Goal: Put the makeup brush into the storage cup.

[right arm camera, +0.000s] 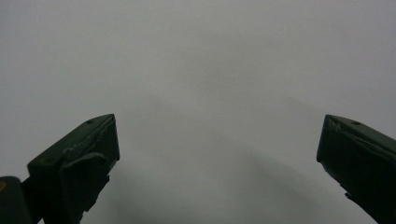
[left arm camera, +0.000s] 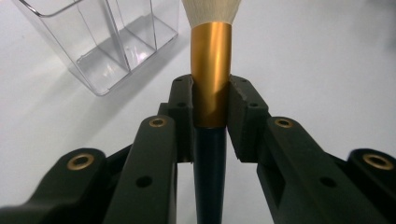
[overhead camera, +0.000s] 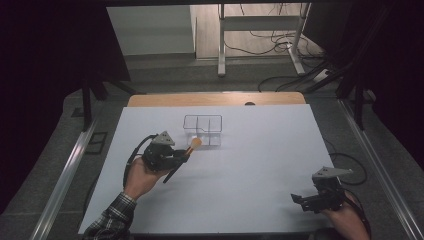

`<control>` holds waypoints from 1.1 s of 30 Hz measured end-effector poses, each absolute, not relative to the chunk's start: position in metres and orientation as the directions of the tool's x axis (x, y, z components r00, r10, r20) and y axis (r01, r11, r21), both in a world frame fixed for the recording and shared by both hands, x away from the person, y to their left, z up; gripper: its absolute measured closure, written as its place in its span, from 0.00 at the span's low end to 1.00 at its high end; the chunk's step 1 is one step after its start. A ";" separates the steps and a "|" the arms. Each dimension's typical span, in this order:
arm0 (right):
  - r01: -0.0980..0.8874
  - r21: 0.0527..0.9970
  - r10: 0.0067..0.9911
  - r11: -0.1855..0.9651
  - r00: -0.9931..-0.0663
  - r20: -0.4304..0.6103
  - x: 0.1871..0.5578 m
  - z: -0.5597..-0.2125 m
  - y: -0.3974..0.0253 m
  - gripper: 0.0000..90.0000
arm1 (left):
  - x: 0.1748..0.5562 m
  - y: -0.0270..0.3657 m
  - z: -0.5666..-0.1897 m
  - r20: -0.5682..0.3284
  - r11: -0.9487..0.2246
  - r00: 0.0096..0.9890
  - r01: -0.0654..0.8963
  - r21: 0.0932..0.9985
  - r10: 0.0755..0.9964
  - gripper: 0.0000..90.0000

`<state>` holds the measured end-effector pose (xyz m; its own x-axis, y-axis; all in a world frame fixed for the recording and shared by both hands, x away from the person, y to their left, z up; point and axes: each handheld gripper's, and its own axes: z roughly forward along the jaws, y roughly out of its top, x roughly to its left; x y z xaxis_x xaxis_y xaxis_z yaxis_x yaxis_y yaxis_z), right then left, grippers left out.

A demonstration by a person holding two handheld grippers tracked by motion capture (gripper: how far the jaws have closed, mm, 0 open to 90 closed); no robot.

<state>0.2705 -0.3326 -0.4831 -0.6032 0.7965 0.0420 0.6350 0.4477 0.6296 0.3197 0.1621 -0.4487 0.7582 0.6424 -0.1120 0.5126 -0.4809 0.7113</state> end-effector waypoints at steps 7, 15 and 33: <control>0.637 0.631 0.798 0.442 -0.601 0.048 0.271 -0.483 -0.333 0.00 | 0.317 0.163 -0.444 -0.122 -0.440 0.750 0.502 0.744 0.650 0.81; 0.631 0.638 0.798 0.440 -0.602 0.045 0.271 -0.482 -0.333 0.00 | 0.317 0.165 -0.440 -0.138 -0.387 0.748 0.481 0.787 0.649 0.81; 0.634 0.637 0.800 0.439 -0.598 0.044 0.271 -0.482 -0.333 0.00 | 0.321 0.163 -0.436 -0.142 -0.317 0.736 0.447 0.836 0.662 0.81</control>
<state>0.2707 -0.3333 -0.4825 -0.5983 0.8001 0.0444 0.6340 0.4388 0.6368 0.3209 0.1629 -0.4361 0.7359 0.6620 -0.1420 0.4468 -0.3173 0.8365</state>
